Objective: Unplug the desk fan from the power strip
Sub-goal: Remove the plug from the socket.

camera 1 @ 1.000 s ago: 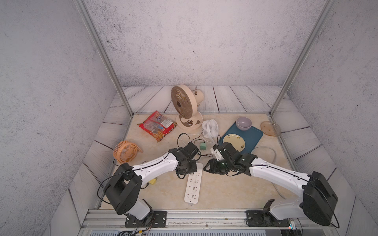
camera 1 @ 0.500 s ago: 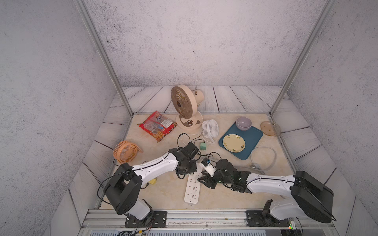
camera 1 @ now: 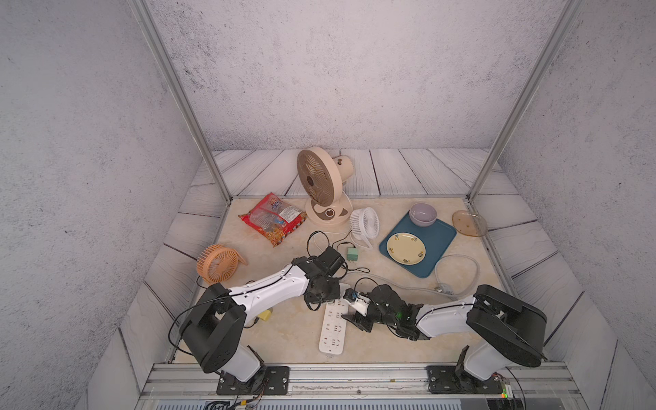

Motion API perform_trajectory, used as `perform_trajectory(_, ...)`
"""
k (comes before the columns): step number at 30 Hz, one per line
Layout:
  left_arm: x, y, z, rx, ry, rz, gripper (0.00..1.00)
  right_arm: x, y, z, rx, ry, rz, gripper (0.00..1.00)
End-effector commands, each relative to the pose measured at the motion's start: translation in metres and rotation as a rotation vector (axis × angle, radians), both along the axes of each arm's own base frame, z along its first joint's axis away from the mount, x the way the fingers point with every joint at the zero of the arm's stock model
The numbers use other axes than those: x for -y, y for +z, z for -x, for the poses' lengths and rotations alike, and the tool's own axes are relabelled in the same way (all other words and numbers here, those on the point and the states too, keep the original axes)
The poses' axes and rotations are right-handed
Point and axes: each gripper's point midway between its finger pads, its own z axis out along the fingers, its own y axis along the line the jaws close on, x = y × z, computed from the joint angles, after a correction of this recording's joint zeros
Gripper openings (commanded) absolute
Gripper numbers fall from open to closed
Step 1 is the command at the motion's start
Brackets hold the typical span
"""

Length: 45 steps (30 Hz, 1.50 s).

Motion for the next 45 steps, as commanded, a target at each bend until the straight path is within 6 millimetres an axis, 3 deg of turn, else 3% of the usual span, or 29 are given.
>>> perform_trajectory(1, 0.004, 0.010, -0.003, 0.007, 0.001, 0.017, 0.00, -0.018, 0.010, 0.000, 0.046, 0.052, -0.044, 0.56)
perform_trajectory(13, 0.005, 0.012, -0.004, 0.004, 0.004, 0.011, 0.00, -0.039, 0.003, 0.003, -0.034, 0.070, -0.134, 0.56)
perform_trajectory(37, 0.027, 0.023, -0.012, 0.013, 0.000, 0.106, 0.00, -0.024, -0.068, 0.023, -0.188, 0.096, 0.069, 0.57)
perform_trajectory(45, 0.036, 0.040, -0.018, 0.042, 0.001, 0.178, 0.00, -0.012, -0.091, 0.024, -0.225, 0.062, 0.172, 0.56)
